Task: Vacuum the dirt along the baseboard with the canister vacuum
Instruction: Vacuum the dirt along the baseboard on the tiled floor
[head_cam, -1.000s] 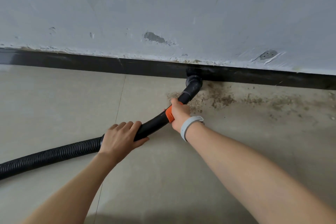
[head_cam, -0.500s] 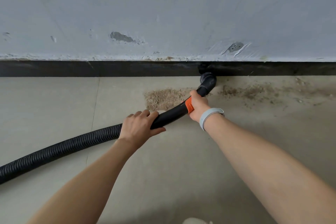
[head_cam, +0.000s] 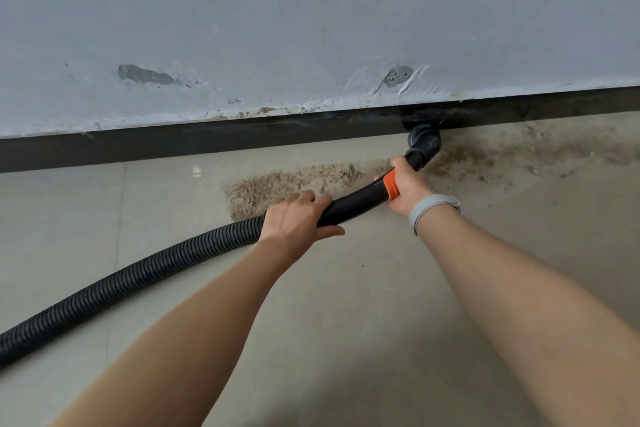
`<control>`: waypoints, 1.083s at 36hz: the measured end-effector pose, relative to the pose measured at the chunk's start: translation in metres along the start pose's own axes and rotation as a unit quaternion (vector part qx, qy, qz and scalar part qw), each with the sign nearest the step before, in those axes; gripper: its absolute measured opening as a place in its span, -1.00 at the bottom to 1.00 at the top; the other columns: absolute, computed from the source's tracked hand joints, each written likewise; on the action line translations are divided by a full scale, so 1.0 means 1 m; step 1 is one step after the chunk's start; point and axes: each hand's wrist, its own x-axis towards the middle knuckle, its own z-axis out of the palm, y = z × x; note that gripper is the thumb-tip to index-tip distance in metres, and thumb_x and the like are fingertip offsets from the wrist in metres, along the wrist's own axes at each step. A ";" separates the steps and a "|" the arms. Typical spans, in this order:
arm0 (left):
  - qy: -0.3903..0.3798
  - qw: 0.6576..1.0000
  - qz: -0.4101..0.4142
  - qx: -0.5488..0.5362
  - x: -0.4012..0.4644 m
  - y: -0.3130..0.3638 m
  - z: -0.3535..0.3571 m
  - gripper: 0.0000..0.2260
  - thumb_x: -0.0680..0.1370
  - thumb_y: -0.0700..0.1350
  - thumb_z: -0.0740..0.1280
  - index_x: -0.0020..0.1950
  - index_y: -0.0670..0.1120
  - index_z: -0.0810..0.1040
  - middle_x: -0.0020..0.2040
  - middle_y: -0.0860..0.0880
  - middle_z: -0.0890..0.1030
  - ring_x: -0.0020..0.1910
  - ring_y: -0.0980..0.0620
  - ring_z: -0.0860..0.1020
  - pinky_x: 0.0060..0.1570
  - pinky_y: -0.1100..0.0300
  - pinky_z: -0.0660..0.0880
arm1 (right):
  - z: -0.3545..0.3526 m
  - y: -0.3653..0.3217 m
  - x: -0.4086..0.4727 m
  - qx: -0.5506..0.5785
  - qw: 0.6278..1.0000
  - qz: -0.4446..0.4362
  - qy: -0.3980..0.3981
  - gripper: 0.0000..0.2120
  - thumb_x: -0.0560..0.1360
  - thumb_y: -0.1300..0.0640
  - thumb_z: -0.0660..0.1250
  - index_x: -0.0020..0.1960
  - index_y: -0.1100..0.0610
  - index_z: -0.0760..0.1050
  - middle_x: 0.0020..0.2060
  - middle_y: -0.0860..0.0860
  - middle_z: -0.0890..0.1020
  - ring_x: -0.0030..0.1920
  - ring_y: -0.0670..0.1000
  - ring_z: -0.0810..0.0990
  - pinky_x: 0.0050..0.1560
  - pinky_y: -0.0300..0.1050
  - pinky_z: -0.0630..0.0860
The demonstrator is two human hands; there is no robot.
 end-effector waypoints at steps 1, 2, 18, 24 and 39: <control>-0.003 1.000 0.002 0.001 0.005 0.005 -0.001 -0.54 0.53 0.30 0.21 0.25 0.01 0.40 0.06 -0.03 0.50 0.03 -0.07 0.50 -0.18 0.13 0.28 | -0.005 -0.003 0.002 0.000 1.000 0.001 0.006 -0.79 0.47 0.02 0.31 -0.07 0.14 0.38 0.12 0.14 0.58 0.08 0.14 0.61 0.14 0.07 0.56; -0.005 1.000 0.003 0.001 0.008 0.010 -0.001 -0.54 0.53 0.30 0.21 0.26 0.01 0.40 0.06 -0.03 0.50 0.04 -0.07 0.50 -0.18 0.12 0.28 | -0.009 -0.006 0.005 -0.001 1.000 0.001 0.011 -0.79 0.48 0.02 0.31 -0.06 0.14 0.39 0.10 0.13 0.58 0.08 0.14 0.61 0.13 0.05 0.56; -0.016 0.999 -0.028 0.012 -0.047 -0.053 -0.022 -0.56 0.53 0.29 0.22 0.27 0.05 0.39 0.05 0.03 0.52 0.02 -0.03 0.52 -0.18 0.15 0.32 | 0.053 0.025 -0.051 -0.021 0.998 0.007 -0.060 -0.66 0.54 0.03 0.27 0.23 0.18 0.36 -0.10 0.07 0.47 -0.02 0.11 0.52 -0.08 -0.04 0.49; -0.018 0.994 -0.101 0.036 -0.095 -0.099 -0.030 -0.63 0.52 0.27 0.25 0.13 0.03 0.40 -0.06 0.05 0.52 -0.06 -0.01 0.55 -0.23 0.16 0.34 | 0.103 0.050 -0.091 -0.049 0.991 0.036 -0.122 -0.65 0.55 0.01 0.30 0.21 0.21 0.38 -0.10 0.06 0.49 -0.09 0.06 0.52 0.01 -0.04 0.50; 0.126 0.963 -0.231 0.066 -0.194 -0.185 -0.034 -0.71 0.34 -0.10 0.56 -0.13 -0.17 0.50 -0.40 -0.08 0.52 -0.46 -0.19 0.50 -0.39 0.10 0.37 | 0.226 0.114 -0.199 -0.055 0.953 0.100 -0.281 -0.49 0.50 0.00 0.40 0.34 0.17 0.31 0.20 0.13 0.48 0.17 0.14 0.53 0.11 0.08 0.59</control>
